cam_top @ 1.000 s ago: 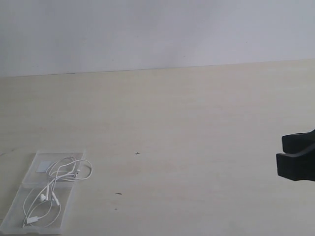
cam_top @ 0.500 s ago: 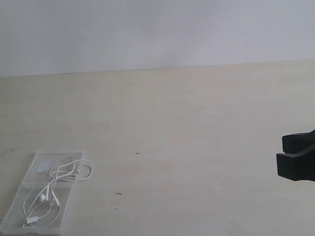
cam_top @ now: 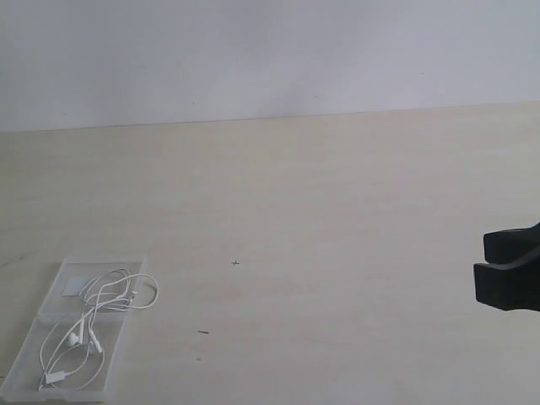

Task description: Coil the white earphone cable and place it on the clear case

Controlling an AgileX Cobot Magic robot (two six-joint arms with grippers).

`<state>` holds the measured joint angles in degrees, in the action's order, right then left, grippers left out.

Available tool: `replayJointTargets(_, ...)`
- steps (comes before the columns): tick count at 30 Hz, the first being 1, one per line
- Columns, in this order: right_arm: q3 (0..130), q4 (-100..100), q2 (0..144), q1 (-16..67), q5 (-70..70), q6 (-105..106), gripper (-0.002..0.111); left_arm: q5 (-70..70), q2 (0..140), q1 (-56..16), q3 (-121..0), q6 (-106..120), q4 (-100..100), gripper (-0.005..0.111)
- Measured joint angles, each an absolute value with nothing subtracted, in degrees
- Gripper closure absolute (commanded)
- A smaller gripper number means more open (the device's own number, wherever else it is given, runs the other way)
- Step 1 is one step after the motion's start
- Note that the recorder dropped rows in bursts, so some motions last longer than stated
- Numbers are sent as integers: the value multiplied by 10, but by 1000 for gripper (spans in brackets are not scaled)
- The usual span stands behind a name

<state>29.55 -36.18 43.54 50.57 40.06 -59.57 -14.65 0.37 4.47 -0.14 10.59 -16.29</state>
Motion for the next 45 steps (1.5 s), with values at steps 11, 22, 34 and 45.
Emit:
replayJointTargets(11, 296, -362, 435, 506, 401, -596, 108, -205, 4, 45, -1, -71, -38, 107)
replayJointTargets(22, 296, -362, 435, 506, 401, -596, 108, -210, 4, 45, -1, -71, -38, 107)
replayJointTargets(34, 289, -360, 356, 495, 398, -591, 108, -210, 4, 45, -1, -71, -38, 107)
replayJointTargets(45, 92, -378, 164, 345, 99, -589, 108, -210, 4, 45, -1, -71, -38, 107)
